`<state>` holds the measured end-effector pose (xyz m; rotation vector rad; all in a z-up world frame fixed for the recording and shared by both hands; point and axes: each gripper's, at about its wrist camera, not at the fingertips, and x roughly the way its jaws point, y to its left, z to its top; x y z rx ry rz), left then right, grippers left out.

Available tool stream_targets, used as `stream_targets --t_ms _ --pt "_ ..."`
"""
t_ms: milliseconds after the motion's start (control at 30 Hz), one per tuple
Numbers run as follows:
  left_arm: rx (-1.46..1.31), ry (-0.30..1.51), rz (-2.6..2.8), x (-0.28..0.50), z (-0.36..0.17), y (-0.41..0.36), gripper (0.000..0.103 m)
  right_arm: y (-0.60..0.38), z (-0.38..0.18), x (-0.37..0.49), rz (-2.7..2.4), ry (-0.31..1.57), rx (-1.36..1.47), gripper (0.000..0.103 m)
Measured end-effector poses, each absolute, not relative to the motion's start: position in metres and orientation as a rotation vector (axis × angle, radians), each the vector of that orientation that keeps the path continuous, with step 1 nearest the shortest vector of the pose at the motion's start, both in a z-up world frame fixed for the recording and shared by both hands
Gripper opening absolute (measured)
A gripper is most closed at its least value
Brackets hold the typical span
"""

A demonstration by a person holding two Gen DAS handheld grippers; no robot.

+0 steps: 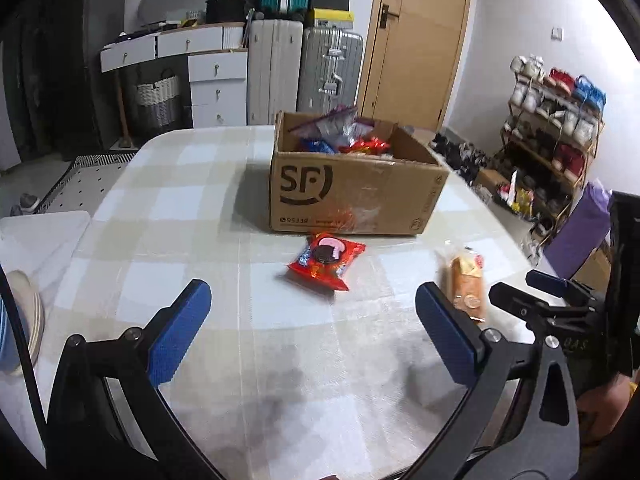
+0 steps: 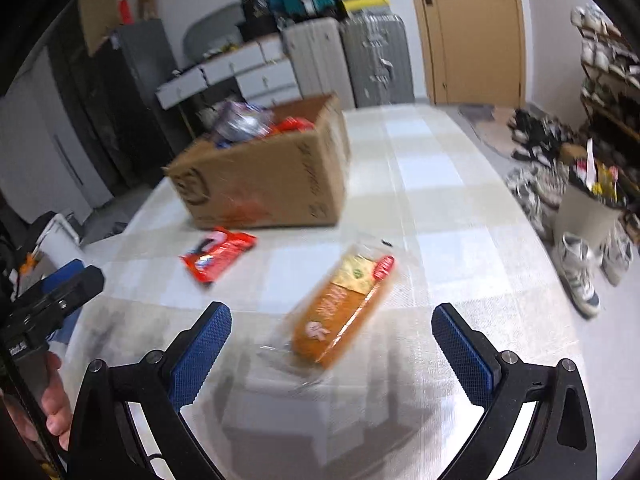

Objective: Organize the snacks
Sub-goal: 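Grasp the wrapped bread cake with the right gripper while the left gripper approaches the red Oreo packet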

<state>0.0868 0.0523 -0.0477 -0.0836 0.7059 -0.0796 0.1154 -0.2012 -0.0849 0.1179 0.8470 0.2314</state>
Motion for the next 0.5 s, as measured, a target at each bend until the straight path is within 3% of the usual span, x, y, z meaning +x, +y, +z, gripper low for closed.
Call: stream_targets --t_ms 400,500 --pt "-0.022 0.794 -0.090 0.160 -0.086 0.047 0.102 -0.187 -0.132 0.175 0.206 0.991 0.093 0.101" --pt "0.006 0.815 -0.097 0.180 -0.095 0.041 0.102 -0.179 -0.134 0.179 0.214 0.981 0.041 0.093"
